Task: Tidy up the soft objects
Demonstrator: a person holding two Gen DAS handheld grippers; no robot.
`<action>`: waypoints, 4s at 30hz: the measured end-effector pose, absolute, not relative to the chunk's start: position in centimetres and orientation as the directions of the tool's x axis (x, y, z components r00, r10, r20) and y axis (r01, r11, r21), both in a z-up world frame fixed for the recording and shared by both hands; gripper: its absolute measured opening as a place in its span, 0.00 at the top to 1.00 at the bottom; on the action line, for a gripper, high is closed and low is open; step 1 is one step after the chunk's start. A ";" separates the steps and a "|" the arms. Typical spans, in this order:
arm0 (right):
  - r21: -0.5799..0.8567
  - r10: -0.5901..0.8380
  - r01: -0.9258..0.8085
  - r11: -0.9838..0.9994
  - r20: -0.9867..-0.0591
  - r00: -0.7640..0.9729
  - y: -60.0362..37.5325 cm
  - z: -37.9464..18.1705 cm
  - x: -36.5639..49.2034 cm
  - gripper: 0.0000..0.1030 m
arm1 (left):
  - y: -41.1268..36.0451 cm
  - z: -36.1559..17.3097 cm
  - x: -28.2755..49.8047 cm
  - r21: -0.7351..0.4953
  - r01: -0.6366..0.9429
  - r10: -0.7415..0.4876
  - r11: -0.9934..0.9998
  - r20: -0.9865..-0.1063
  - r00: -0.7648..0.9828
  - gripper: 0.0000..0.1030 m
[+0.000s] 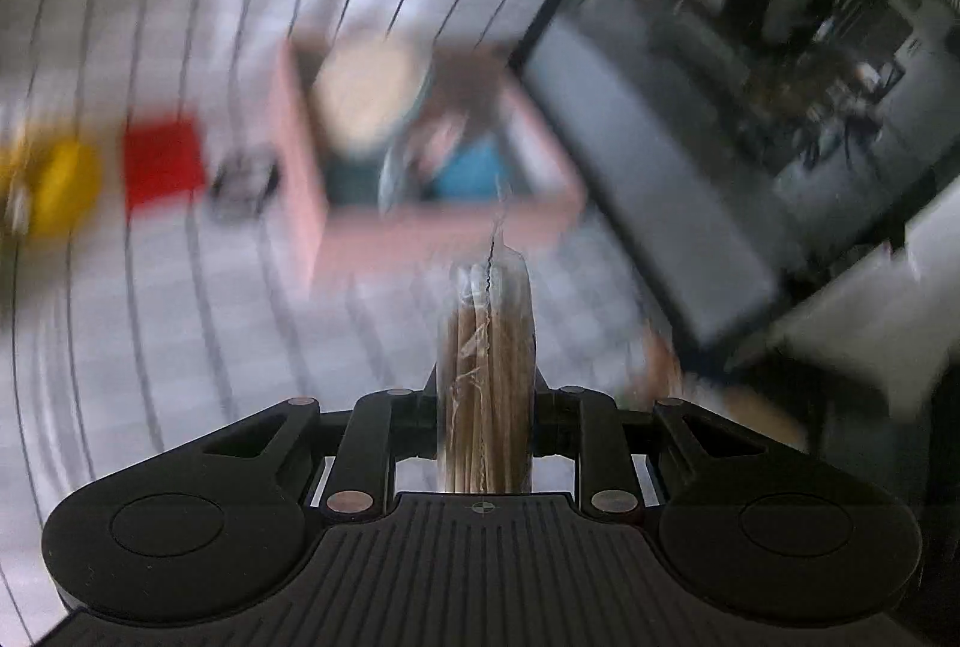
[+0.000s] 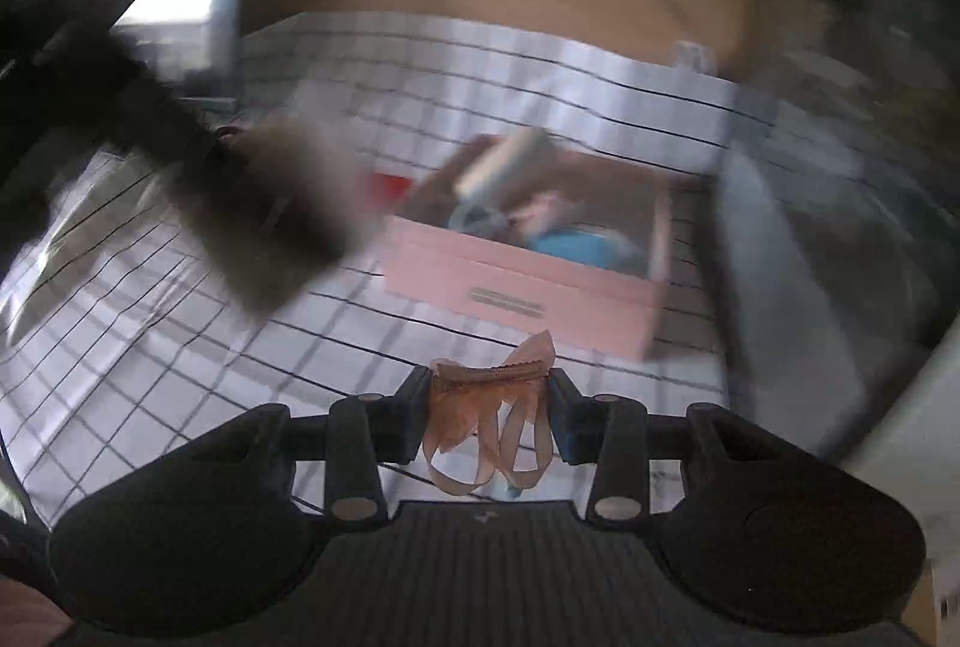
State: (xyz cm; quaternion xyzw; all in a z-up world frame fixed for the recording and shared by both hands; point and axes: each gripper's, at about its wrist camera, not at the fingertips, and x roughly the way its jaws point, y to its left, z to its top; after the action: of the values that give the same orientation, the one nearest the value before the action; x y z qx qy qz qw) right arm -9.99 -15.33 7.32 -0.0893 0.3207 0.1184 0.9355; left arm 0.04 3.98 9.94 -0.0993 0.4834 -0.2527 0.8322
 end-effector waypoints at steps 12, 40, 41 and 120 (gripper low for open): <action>-0.106 0.055 -0.152 0.983 -0.616 0.786 -18.5 6.2 -13.0 0.61 | -2.4 9.1 15.8 -0.647 0.201 -0.646 0.736 -0.579 0.497 0.70; 0.135 0.106 -0.047 0.990 -0.471 0.876 -14.5 16.4 2.5 0.43 | 13.5 4.6 -3.2 -0.491 0.073 -0.453 0.868 -0.724 0.519 0.71; 0.129 0.110 -0.053 0.990 -0.484 0.868 -14.6 16.0 2.0 0.43 | 14.2 4.2 -3.7 -0.492 0.065 -0.450 0.868 -0.725 0.522 0.71; -0.615 -0.262 -0.481 0.625 -0.745 0.613 9.7 -2.4 14.2 0.93 | 23.0 1.7 1.6 -0.551 0.052 -0.503 0.833 -0.714 0.487 0.79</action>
State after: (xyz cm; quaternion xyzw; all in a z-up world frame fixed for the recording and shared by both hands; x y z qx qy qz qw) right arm 14.20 9.69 -2.44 -0.4276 0.4344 0.0693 0.7897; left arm 1.64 23.04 1.66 -0.2358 0.4781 -0.1670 0.8294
